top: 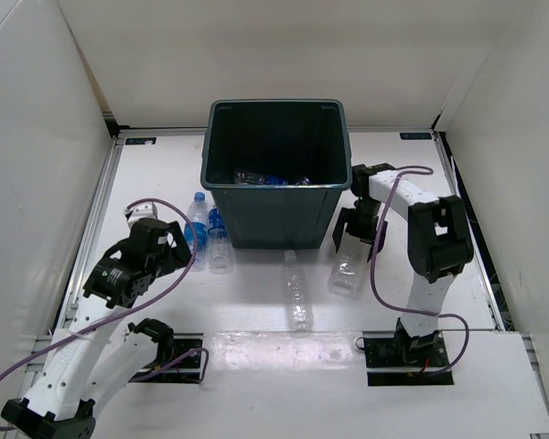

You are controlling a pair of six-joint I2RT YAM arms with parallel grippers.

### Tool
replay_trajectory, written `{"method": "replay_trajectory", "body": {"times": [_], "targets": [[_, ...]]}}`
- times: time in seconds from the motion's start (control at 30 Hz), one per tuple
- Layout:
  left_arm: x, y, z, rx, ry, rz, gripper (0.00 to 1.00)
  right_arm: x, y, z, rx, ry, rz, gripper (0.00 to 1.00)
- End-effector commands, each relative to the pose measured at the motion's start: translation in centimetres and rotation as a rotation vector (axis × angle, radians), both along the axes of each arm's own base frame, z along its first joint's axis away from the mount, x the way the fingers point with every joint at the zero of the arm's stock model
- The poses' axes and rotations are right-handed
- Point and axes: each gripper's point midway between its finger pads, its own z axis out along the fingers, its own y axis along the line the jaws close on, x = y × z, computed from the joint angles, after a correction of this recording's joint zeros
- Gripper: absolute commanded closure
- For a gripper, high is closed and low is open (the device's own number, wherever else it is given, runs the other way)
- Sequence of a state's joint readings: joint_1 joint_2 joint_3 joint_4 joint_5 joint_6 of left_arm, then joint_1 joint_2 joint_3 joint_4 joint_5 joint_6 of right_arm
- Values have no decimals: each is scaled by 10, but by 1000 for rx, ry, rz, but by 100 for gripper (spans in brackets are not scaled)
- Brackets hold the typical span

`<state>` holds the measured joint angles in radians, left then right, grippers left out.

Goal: Put the plastic bottles in the bin

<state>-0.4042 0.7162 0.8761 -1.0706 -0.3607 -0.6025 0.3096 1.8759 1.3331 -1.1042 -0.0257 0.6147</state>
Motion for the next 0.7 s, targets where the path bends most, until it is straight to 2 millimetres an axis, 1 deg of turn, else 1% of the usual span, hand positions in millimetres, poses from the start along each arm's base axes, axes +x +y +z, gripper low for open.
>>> {"method": "replay_trajectory", "body": {"times": [0.0, 0.03, 0.1, 0.13, 0.17, 0.2, 0.27, 0.3, 0.33, 0.37, 0.43, 0.47, 0.53, 0.57, 0.6, 0.63, 0.67], "targets": [[3, 3, 5, 11, -24, 11, 0, 0, -12, 0, -81, 34, 17, 11], [4, 3, 4, 14, -26, 11, 0, -1, -15, -1, -94, 48, 13, 11], [4, 4, 5, 19, -28, 14, 0, 1, -21, 1, -91, 29, -10, 16], [4, 4, 5, 17, -26, 16, 0, -1, -24, 4, -92, 25, -11, 19], [3, 4, 5, 19, -28, 15, 0, 0, -28, 8, -89, 8, -33, 23], [3, 5, 4, 18, -30, 17, 0, 2, -34, 10, -78, 2, -57, 25], [3, 6, 4, 26, -28, 27, 0, 5, -38, 24, -26, -31, -94, 29], [3, 8, 4, 29, -31, 34, 0, 8, -47, 29, -21, -48, -117, 29], [3, 8, 6, 25, -40, 43, 0, 20, -52, 47, -6, -119, -137, 30], [5, 9, 7, 28, -46, 47, 0, 20, -56, 54, -5, -125, -144, 30], [6, 9, 10, 28, -55, 50, 0, 28, -64, 82, 48, -172, -192, 30], [5, 10, 9, 28, -49, 51, 0, 44, -65, 108, 76, -269, -189, 30], [4, 9, 8, 28, -37, 55, 0, 55, -64, 135, 148, -353, -197, 30], [6, 7, 8, 16, -40, 51, 0, 69, -61, 167, 183, -463, -176, 30], [6, 4, 7, 7, -37, 45, 0, 74, -71, 180, 198, -502, -211, 30], [7, 3, 7, -3, -42, 39, 0, 76, -71, 192, 230, -523, -227, 30], [7, 2, 5, -8, -42, 43, 0, 83, -72, 217, 250, -601, -226, 32]]}}
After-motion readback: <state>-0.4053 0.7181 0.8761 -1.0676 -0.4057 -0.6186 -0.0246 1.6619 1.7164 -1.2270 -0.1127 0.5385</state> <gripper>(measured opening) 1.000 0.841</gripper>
